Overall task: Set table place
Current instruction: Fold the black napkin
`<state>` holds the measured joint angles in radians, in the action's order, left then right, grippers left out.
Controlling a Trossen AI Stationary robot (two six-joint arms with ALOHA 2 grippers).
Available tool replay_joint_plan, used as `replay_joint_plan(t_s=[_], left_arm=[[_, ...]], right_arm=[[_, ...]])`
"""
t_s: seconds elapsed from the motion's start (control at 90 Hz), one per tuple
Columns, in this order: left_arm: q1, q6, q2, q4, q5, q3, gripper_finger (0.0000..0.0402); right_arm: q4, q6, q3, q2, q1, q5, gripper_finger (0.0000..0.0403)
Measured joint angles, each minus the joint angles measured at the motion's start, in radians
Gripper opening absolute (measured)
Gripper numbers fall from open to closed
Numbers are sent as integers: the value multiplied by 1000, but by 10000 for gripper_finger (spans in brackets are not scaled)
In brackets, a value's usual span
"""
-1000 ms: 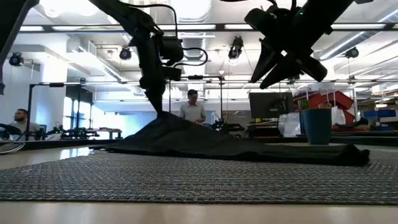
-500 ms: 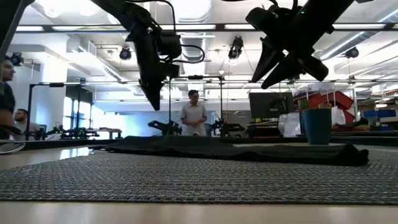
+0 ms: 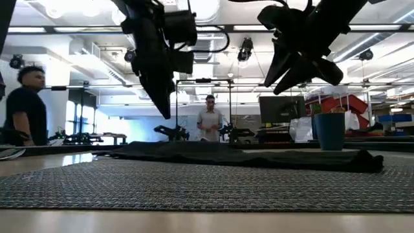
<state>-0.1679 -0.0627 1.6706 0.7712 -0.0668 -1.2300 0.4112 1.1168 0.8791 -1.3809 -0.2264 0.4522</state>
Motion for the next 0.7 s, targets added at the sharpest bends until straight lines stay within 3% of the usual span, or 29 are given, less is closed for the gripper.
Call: replay_joint_plan(t_s=[0.333, 0.7], left_arm=[[92, 121, -5, -166, -31, 28, 77], [96, 104, -35, -94, -25, 22, 80]], right_arm=[[8, 37, -21, -2, -33, -8, 99], [8, 150, -24, -49, -168, -61, 74]])
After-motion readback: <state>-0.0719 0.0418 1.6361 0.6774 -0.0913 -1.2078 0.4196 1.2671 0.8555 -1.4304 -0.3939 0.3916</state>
